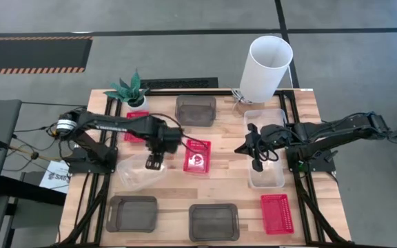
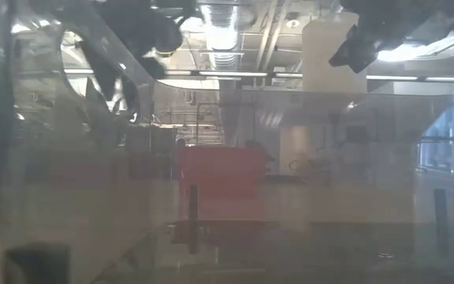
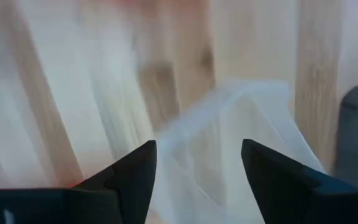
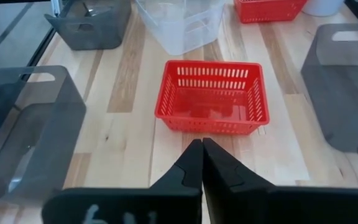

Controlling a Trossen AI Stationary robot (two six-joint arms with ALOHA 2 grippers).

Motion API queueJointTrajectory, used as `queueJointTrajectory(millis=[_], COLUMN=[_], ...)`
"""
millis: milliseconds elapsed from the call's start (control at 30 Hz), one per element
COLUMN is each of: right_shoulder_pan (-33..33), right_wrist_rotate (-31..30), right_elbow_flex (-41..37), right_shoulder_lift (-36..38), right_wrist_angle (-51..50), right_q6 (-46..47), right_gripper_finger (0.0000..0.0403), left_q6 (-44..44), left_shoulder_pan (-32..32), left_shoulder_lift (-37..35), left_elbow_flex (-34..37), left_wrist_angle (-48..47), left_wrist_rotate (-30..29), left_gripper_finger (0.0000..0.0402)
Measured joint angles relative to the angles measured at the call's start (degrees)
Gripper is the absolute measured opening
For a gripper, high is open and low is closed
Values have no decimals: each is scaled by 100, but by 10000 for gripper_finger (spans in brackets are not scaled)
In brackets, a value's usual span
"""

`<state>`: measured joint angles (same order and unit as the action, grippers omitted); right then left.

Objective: Stack baskets by color
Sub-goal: Stack the bottom left transparent bin on top of the bottom right transparent bin

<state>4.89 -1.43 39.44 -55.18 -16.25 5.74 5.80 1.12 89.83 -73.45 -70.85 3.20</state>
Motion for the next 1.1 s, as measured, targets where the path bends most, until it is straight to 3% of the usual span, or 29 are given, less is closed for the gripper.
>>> queueJointTrajectory(millis=[267, 433, 633, 900, 1000, 1100], right_shoulder_pan=[0, -4, -1, 148, 226, 337], right_wrist_rotate=[4, 6, 7, 11, 11, 11], right_elbow_flex=[0, 0, 0, 0, 0, 0], right_shoulder_lift=[0, 2, 2, 53, 155, 329], right_wrist_angle=[-203, -208, -144, -187, -296, -463], right_q6=[-172, -300, -320, -81, 114, 345], right_gripper_finger=[19, 17, 21, 17, 17, 21], left_q6=[-2252, -3240, -3458, -3396, -3280, -3081], left_shoulder_pan=[81, 92, 92, 76, 75, 75], left_shoulder_lift=[-1939, -2546, -2602, -2600, -2600, -2600], left_elbow_flex=[2091, 2896, 3433, 3825, 3825, 3825], left_wrist_angle=[750, 982, 1107, 1804, 1778, 1786], left_wrist_rotate=[-139, -494, -628, -8, 172, 262], left_gripper_finger=[220, 223, 223, 214, 177, 102])
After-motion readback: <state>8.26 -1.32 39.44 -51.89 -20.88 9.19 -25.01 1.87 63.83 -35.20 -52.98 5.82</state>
